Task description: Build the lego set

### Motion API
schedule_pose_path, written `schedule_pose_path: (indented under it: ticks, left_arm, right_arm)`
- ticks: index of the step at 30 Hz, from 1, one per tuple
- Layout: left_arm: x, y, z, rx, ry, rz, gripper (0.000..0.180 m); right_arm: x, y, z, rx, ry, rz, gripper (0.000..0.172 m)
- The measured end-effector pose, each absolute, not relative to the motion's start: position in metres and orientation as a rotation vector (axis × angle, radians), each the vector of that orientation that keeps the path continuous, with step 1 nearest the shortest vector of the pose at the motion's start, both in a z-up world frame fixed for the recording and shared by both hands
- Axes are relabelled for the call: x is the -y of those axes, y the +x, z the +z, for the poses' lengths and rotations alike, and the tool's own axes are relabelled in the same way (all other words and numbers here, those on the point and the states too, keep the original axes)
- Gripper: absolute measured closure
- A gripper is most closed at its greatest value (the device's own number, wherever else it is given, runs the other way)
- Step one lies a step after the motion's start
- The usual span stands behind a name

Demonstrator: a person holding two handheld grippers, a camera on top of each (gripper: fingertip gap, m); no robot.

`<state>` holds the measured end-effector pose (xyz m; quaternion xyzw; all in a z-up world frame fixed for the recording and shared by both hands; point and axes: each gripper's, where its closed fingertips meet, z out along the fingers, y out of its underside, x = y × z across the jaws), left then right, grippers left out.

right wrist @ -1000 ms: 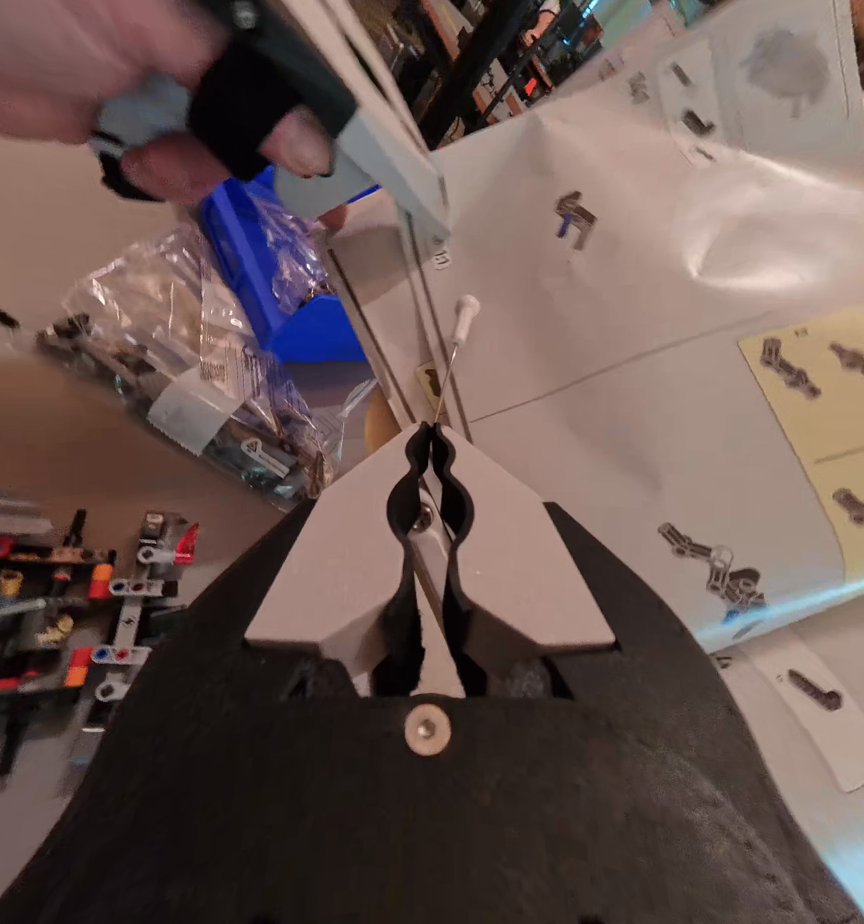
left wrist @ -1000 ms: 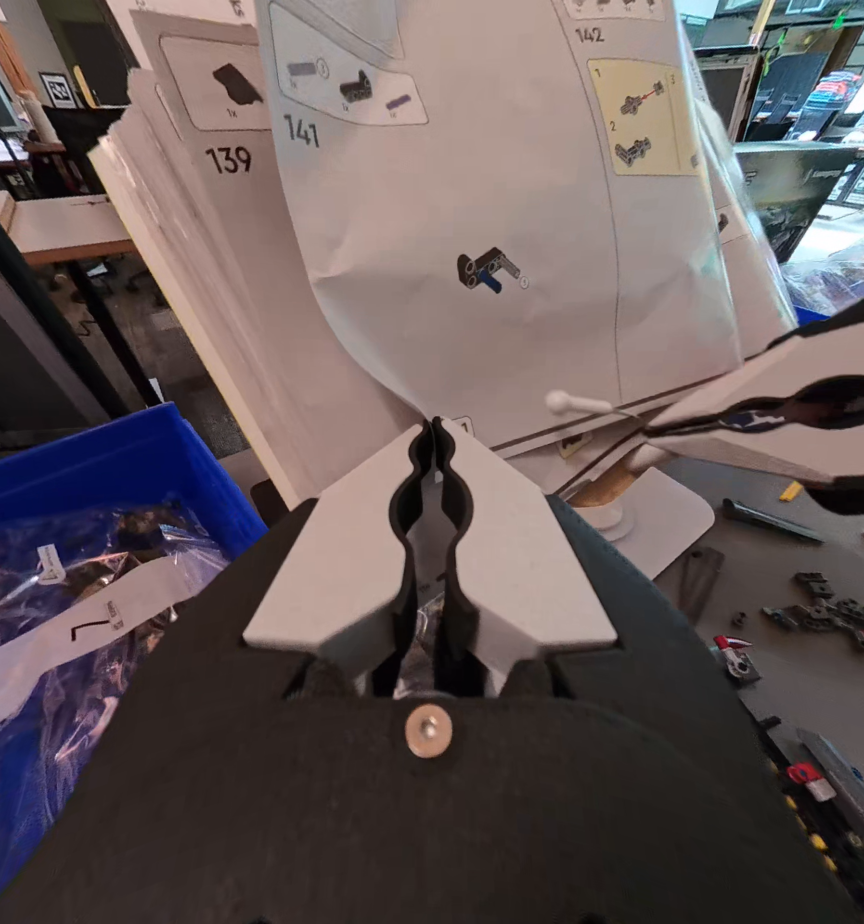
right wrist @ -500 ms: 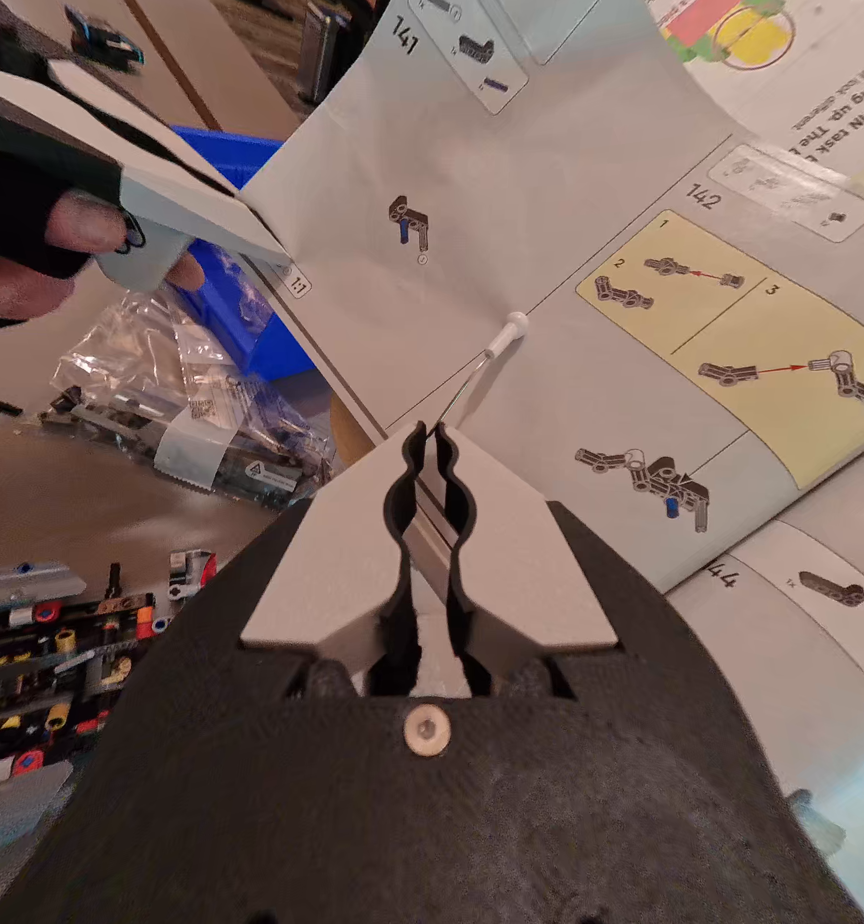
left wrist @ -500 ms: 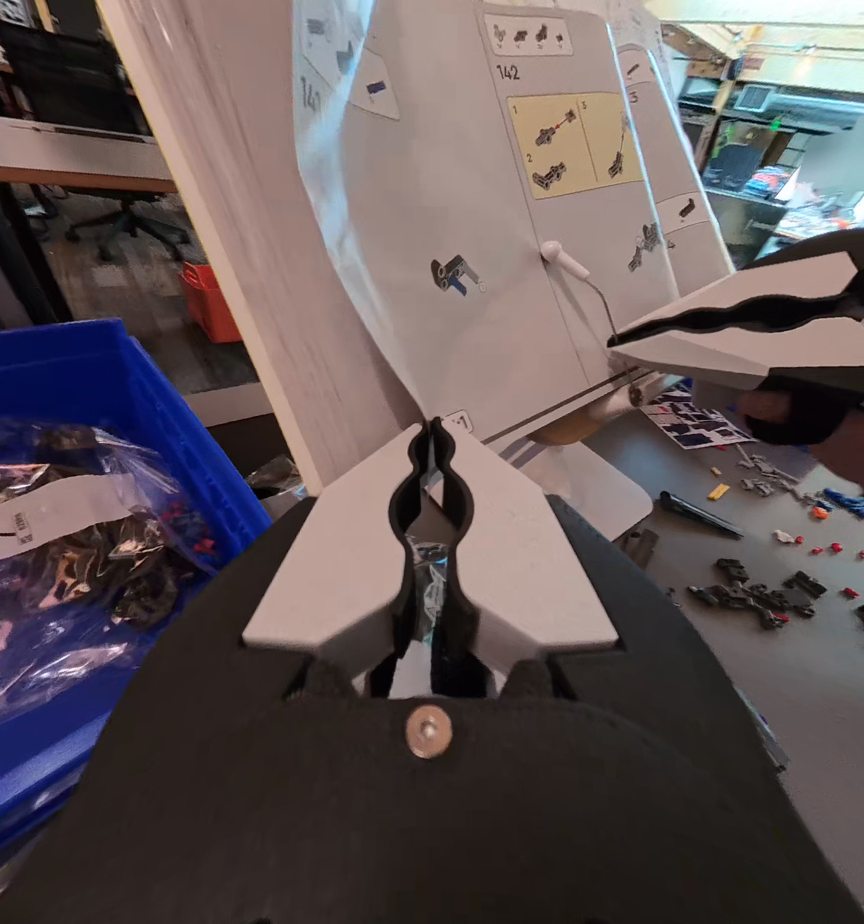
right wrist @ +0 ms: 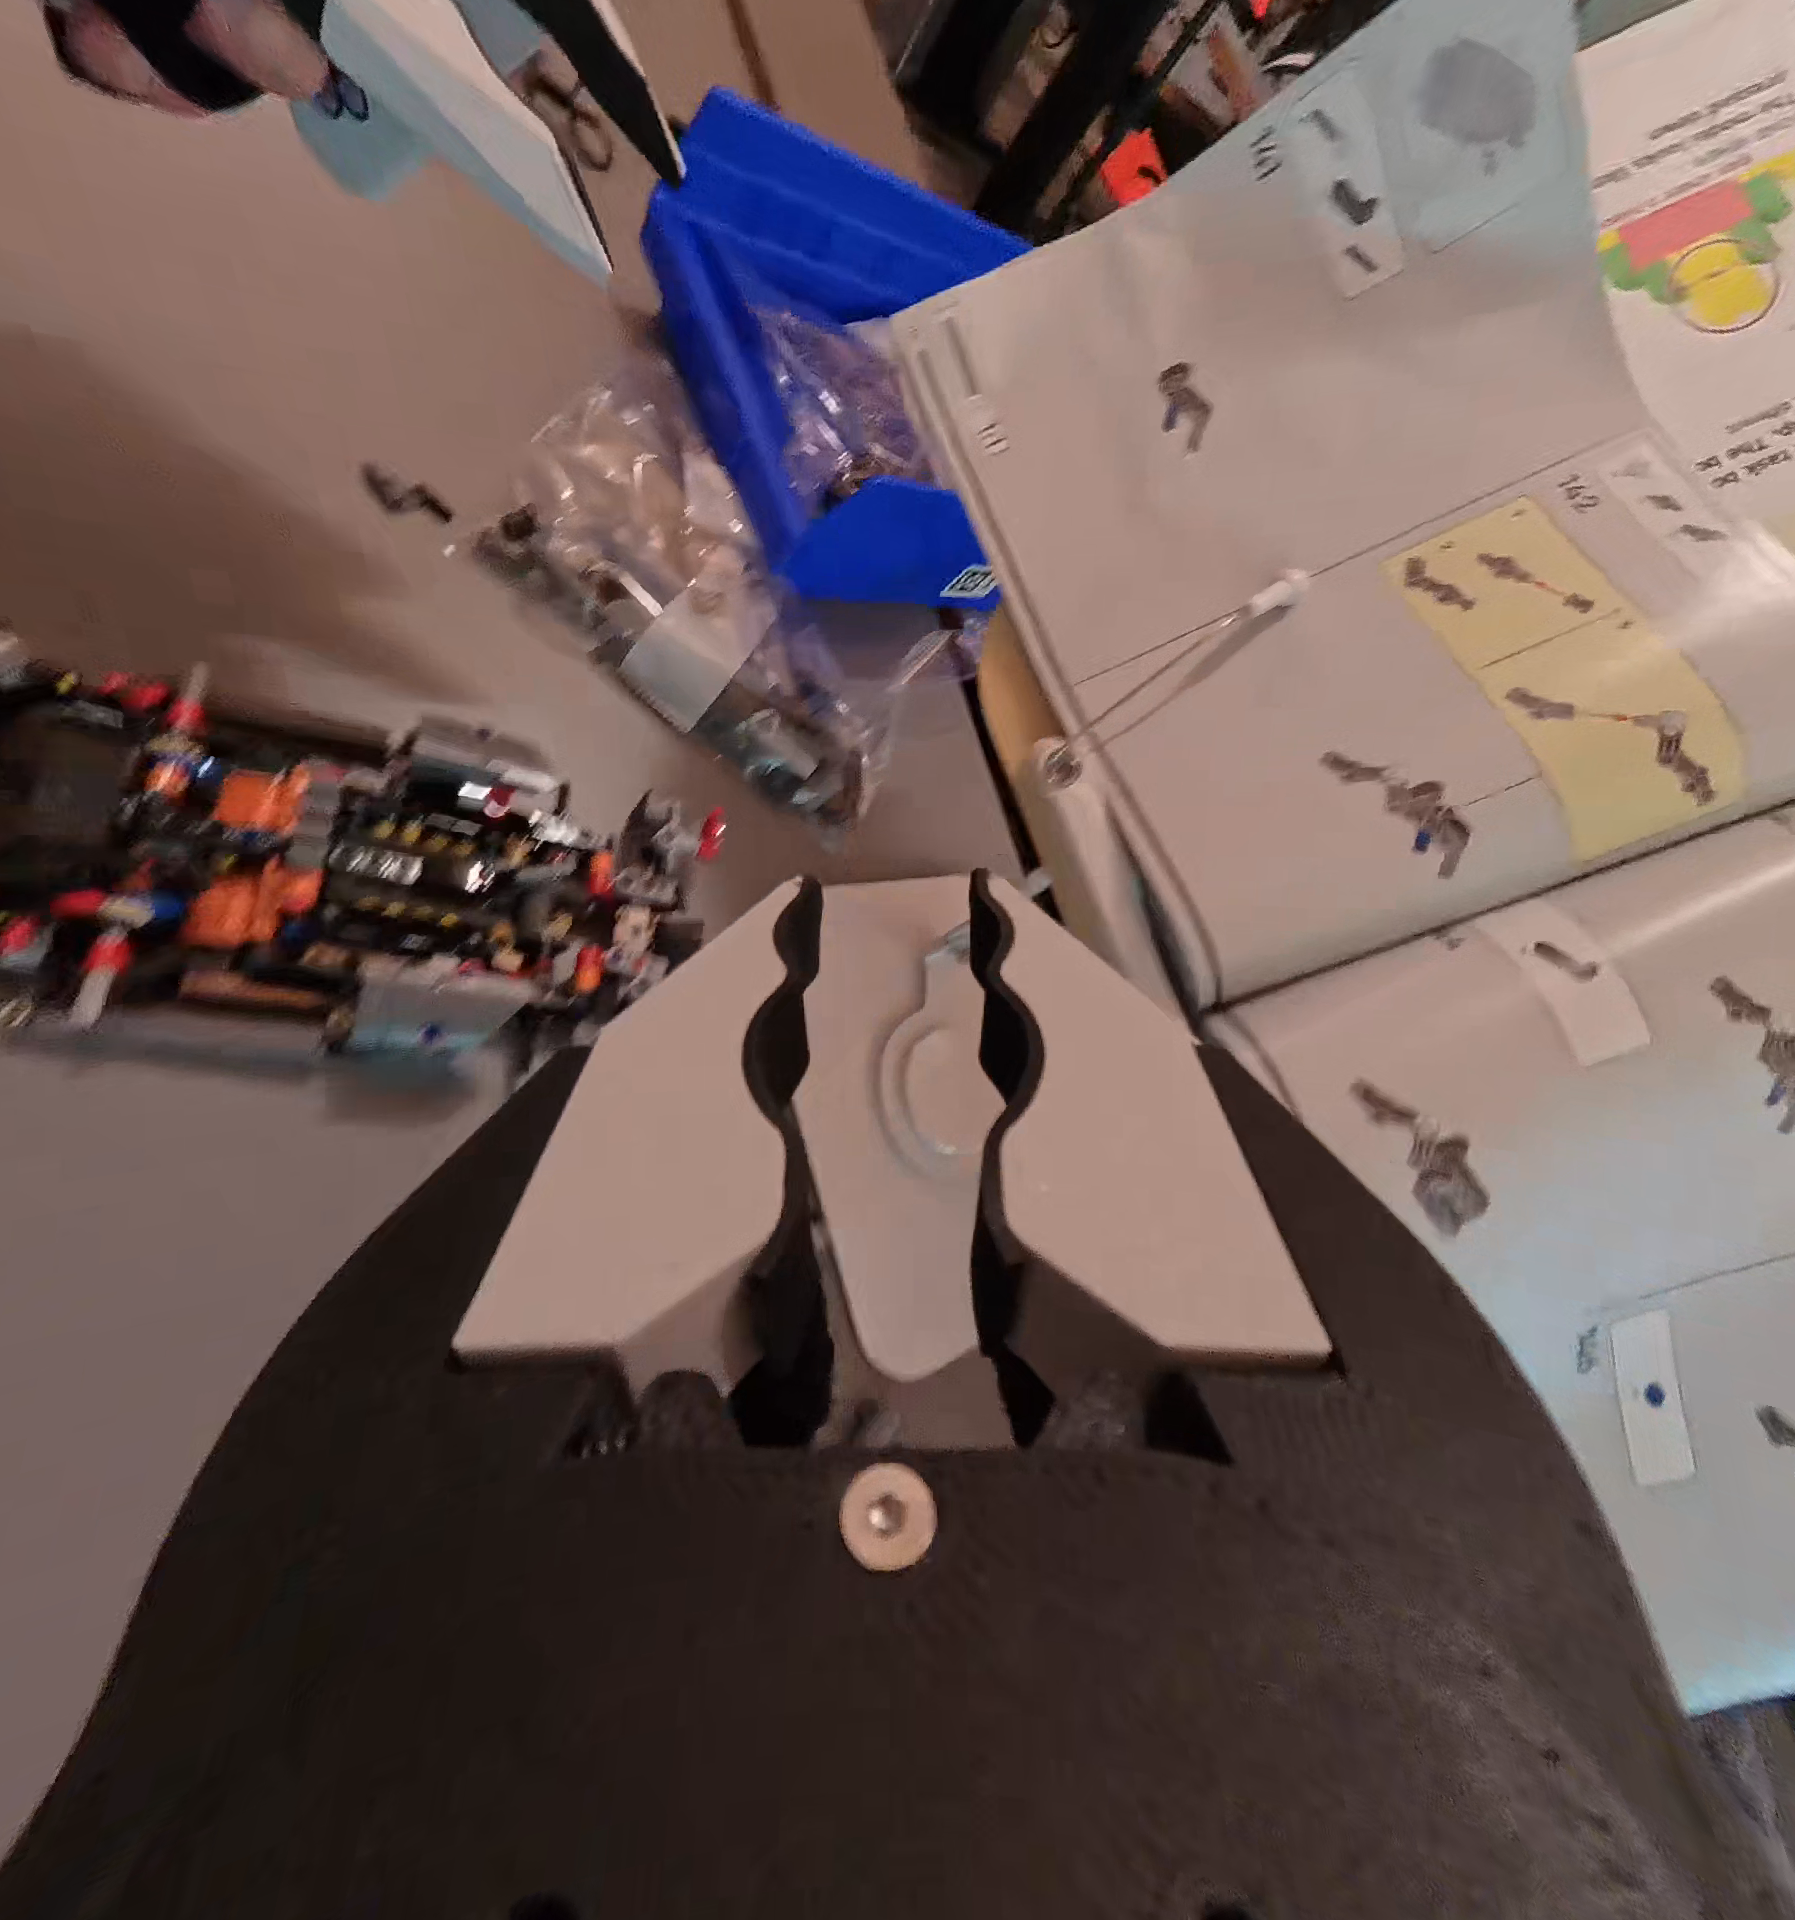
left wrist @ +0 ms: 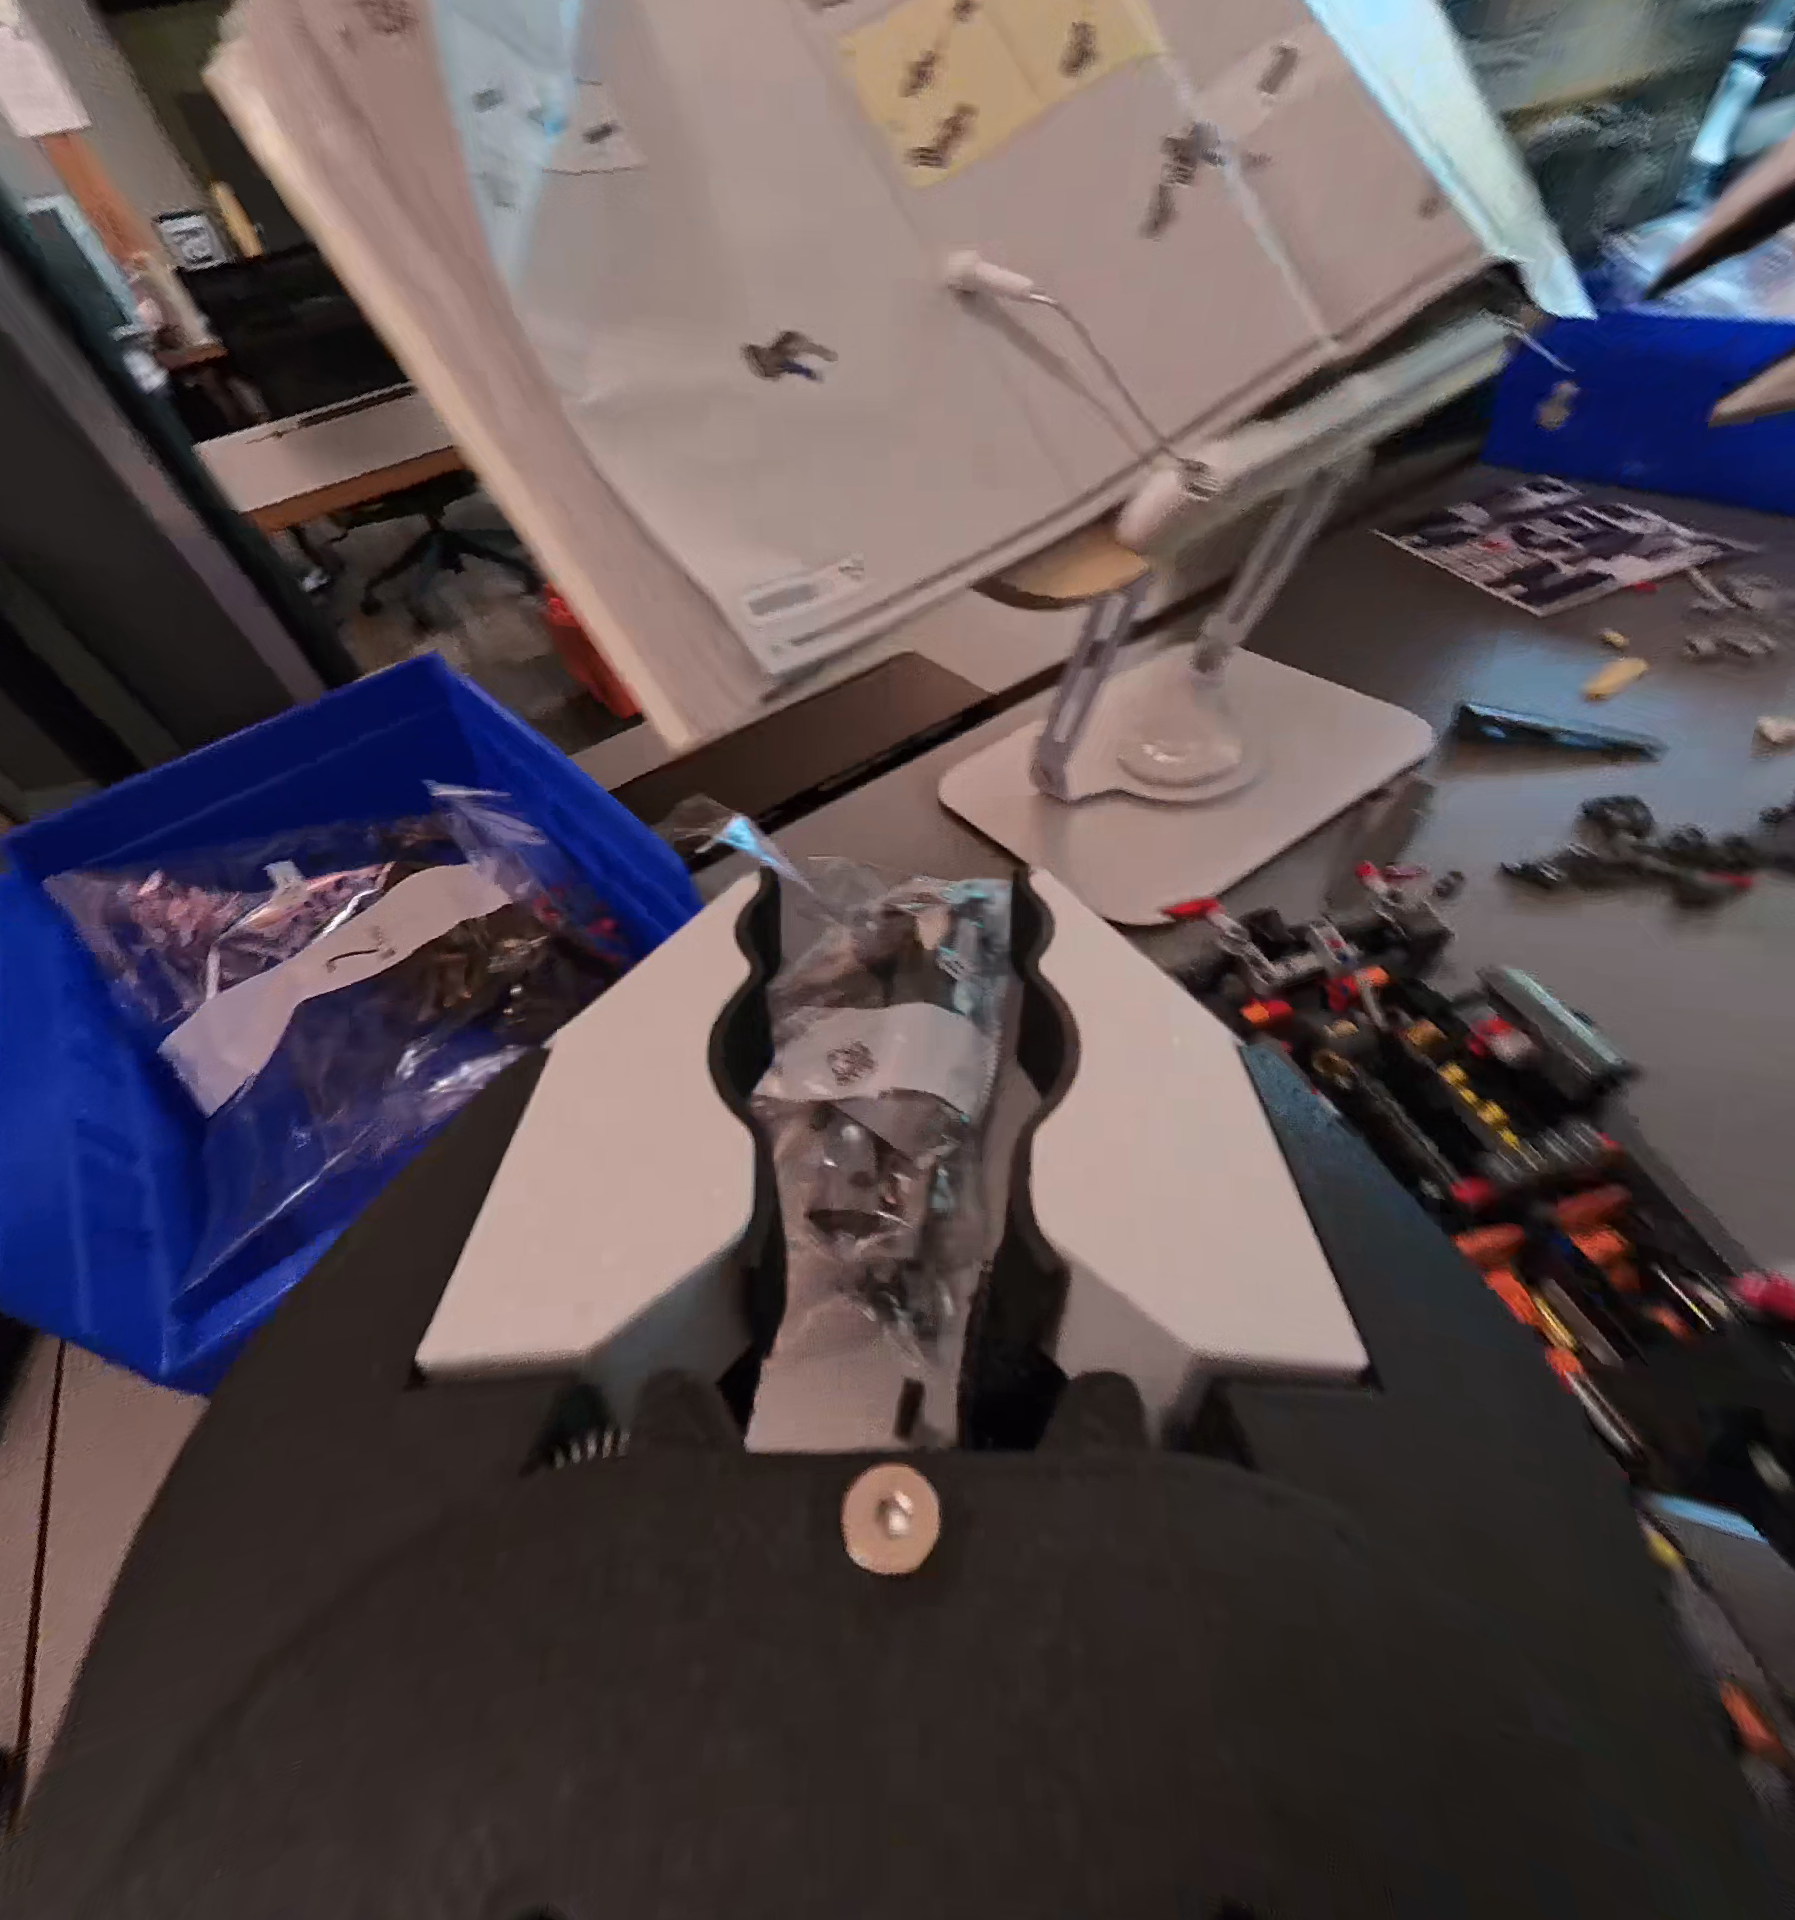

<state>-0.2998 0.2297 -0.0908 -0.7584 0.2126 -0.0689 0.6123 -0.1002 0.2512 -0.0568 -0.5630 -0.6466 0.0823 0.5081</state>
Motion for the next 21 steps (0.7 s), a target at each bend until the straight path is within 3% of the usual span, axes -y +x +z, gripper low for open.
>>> schedule_pose_path:
  ticks: [1, 9, 17, 21]
  left_arm:
    - [-0.218, -0.288, -0.095, -0.557, -1.742, -0.165, 0.138]
    - [-0.143, -0.214, -0.150, -1.085, -1.762, -0.193, 0.139]
    - [-0.055, -0.201, -0.173, -1.355, -1.730, -0.304, 0.142]
    - [-0.031, -0.199, -0.183, -1.363, -1.757, -0.249, 0.132]
  right_arm:
    - [-0.241, -0.090, -0.061, 1.581, -1.358, 0.190, 0.146]
    - [-0.166, -0.023, -0.113, 1.741, -1.505, 0.265, 0.154]
    - [-0.071, -0.042, -0.210, 2.001, -1.559, 0.555, 0.164]
    - [-0.061, -0.055, -0.242, 2.058, -1.562, 0.572, 0.164]
